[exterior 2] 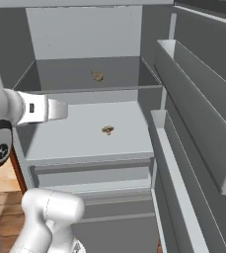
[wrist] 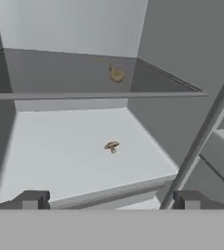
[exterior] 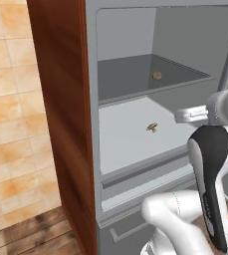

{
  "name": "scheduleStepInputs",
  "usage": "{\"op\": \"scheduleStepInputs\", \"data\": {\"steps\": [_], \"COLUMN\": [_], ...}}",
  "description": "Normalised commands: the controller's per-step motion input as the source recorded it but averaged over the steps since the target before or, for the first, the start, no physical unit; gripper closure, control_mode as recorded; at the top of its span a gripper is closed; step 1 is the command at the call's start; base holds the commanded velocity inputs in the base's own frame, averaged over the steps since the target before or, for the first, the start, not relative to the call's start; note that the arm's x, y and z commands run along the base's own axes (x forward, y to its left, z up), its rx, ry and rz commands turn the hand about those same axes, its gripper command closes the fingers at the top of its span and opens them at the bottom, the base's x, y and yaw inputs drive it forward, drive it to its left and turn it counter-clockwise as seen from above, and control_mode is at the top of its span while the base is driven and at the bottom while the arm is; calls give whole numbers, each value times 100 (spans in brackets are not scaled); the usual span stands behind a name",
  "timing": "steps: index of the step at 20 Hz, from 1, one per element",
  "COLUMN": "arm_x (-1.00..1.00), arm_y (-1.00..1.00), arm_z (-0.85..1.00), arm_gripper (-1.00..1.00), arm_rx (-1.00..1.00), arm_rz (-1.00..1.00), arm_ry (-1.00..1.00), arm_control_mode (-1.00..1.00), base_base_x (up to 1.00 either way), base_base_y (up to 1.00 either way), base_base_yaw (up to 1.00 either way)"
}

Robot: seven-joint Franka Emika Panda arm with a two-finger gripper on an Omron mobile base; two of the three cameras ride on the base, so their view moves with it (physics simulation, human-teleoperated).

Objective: Retrieve the bottle and the shaker from the cabinet and place them next to the mixing bowl on the counter. Then add garlic from the fridge to the mixing bowl.

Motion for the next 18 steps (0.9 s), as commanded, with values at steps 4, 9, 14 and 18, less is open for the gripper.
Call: {"op": "scheduleStepInputs", "data": {"steps": [4,9,14,18], "arm_x": [18,12,63,100], "arm_y": [-57,-21,19,2], "arm_z": [43,32,0,-5], "arm_gripper": [-100,-100,-100,-100], "arm_rx": [14,6,-9,-1], "arm_rz": [1,4,0,0], "arm_ry": [18,16,12,3], "arm_control_mode": [-100,-100,-100,-100], "base_base_x": [0,0,0,0], "base_base_y": [0,0,0,0], "base_base_yaw": [0,0,0,0]}}
